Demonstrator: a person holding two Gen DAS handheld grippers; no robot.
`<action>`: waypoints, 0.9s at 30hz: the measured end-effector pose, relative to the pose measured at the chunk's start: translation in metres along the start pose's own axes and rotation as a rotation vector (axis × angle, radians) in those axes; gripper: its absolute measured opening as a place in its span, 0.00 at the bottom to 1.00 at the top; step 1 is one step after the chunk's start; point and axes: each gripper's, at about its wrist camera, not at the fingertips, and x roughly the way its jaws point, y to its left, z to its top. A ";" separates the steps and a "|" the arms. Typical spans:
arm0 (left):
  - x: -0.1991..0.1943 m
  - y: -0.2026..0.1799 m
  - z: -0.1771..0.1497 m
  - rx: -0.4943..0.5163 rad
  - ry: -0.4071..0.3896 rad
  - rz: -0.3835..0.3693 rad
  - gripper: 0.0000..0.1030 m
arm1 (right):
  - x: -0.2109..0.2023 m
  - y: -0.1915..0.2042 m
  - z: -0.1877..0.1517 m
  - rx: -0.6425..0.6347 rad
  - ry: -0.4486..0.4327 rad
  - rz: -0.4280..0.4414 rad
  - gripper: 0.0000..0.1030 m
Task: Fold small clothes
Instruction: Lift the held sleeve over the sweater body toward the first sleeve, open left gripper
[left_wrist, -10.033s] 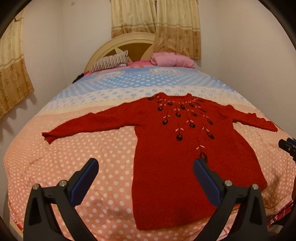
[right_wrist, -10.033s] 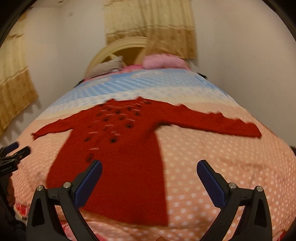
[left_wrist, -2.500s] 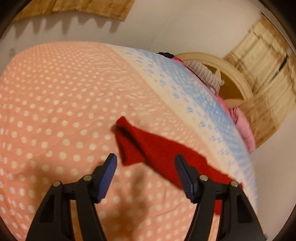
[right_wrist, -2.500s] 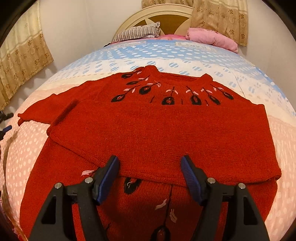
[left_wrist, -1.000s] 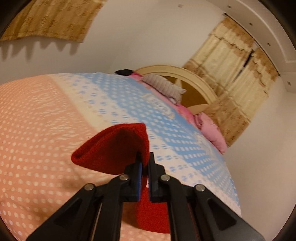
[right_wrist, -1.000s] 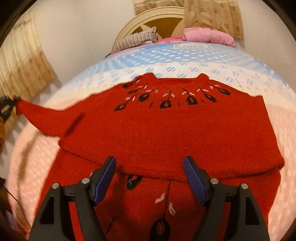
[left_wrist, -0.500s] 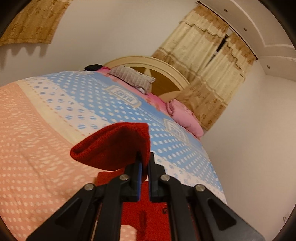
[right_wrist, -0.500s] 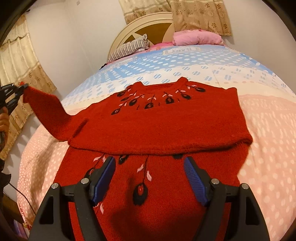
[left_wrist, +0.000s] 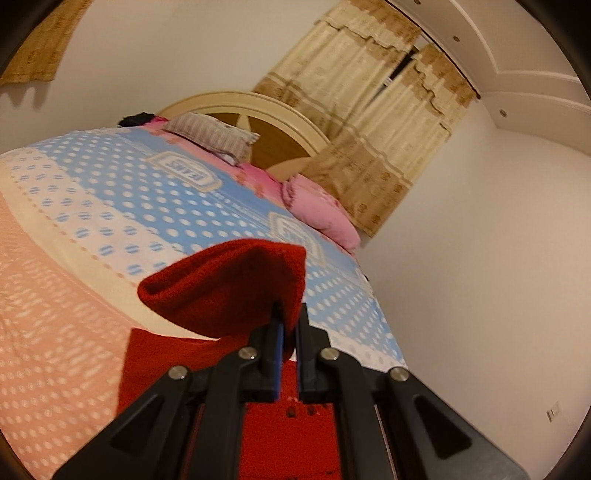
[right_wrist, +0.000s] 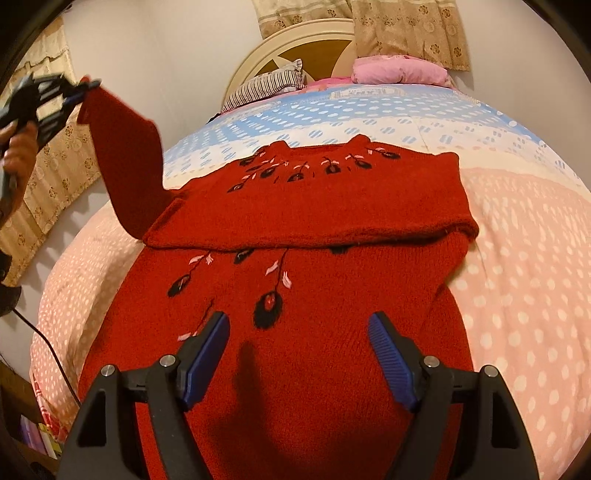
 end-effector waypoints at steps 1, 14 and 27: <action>0.003 -0.006 -0.002 0.008 0.006 -0.004 0.05 | 0.000 0.000 -0.002 0.001 0.001 0.001 0.76; 0.061 -0.089 -0.062 0.081 0.134 -0.097 0.05 | 0.000 -0.003 -0.014 0.011 -0.030 0.023 0.76; 0.087 -0.148 -0.159 0.459 0.314 -0.067 0.18 | -0.001 -0.009 -0.019 0.027 -0.066 0.054 0.77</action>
